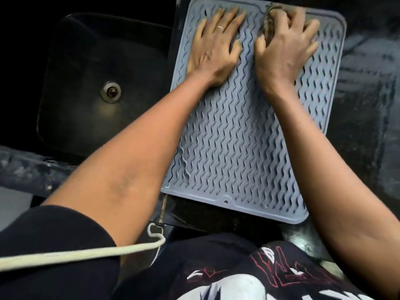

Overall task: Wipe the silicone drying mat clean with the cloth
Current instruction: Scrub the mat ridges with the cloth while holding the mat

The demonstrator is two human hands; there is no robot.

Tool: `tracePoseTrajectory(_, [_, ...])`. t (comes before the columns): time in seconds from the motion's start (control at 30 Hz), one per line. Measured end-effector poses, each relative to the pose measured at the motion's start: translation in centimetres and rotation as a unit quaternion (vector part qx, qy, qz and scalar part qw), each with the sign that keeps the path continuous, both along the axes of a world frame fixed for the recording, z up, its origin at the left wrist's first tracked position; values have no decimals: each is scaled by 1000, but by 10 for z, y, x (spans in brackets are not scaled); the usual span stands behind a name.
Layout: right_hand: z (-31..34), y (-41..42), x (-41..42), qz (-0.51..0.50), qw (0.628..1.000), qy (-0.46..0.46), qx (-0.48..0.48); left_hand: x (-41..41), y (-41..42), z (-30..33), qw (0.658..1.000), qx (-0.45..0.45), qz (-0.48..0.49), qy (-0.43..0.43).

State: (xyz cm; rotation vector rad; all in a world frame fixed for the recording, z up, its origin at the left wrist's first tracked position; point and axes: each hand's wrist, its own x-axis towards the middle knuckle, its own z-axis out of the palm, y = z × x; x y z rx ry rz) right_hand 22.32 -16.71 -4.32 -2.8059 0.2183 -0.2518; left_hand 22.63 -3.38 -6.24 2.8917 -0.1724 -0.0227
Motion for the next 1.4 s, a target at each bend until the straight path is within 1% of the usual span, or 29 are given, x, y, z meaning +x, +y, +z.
tracePoseTrajectory(0.13, [2, -4, 7, 11, 1000, -18, -21, 0, -2, 2, 1000, -2, -1, 7])
tracePoseTrajectory(0.3, [14, -11, 16, 38, 998, -2, -41, 0, -2, 3, 1000, 4, -1, 6])
tracePoseTrajectory(0.4, [24, -8, 0, 65, 998, 14, -18, 0, -2, 2, 1000, 10, 0, 7])
tracePoseTrajectory(0.47, [29, -7, -24, 87, 996, 35, 5, 1, -2, 2, 1000, 8, -1, 6])
tracePoseTrajectory(0.53, [35, -5, -51, 118, 991, 64, 2, 0, -2, 2, 1000, 8, 0, 6])
tracePoseTrajectory(0.63, [49, -9, -59, 154, 977, 150, -8, 0, -3, 2, 1000, 4, 4, 7])
tracePoseTrajectory(0.67, [55, -13, -52, 152, 972, 180, 16, 0, -3, 2, 1000, 2, 6, 7])
tracePoseTrajectory(0.7, [61, -18, -43, 137, 968, 201, 59, 0, -3, 3, 1000, 1, 8, 7])
tracePoseTrajectory(0.73, [66, -22, -32, 111, 969, 194, 102, 0, -3, 3, 1000, 1, 9, 7])
tracePoseTrajectory(0.8, [69, -28, -9, 57, 982, 116, 138, 0, -1, 3, 1000, 2, 7, 7])
tracePoseTrajectory(0.83, [67, -28, 2, 39, 986, 87, 137, 0, -1, 3, 1000, 5, 6, 6])
tracePoseTrajectory(0.87, [64, -25, 12, 35, 988, 86, 124, 0, -2, 3, 1000, 6, 5, 5])
tracePoseTrajectory(0.93, [54, -17, 23, 51, 986, 127, 91, -2, -3, 3, 1000, 7, 5, 6])
tracePoseTrajectory(1.03, [44, -6, 20, 83, 984, 131, 87, -2, 0, 4, 1000, 20, 10, 3])
tracePoseTrajectory(1.1, [45, -4, 5, 86, 985, 121, 88, -2, -1, 5, 999, 40, 8, 1])
tracePoseTrajectory(1.17, [48, -4, -21, 110, 983, 128, 76, -2, -2, 6, 999, 48, 5, -2])
tracePoseTrajectory(1.27, [49, -2, -64, 151, 971, 171, 66, -3, -3, 5, 998, 53, 16, -2])
tracePoseTrajectory(1.37, [55, -3, -92, 191, 961, 200, 31, -5, -3, 6, 998, 61, 21, -2])
tracePoseTrajectory(1.4, [59, -6, -92, 197, 956, 215, 47, -5, -3, 6, 998, 63, 20, -4])
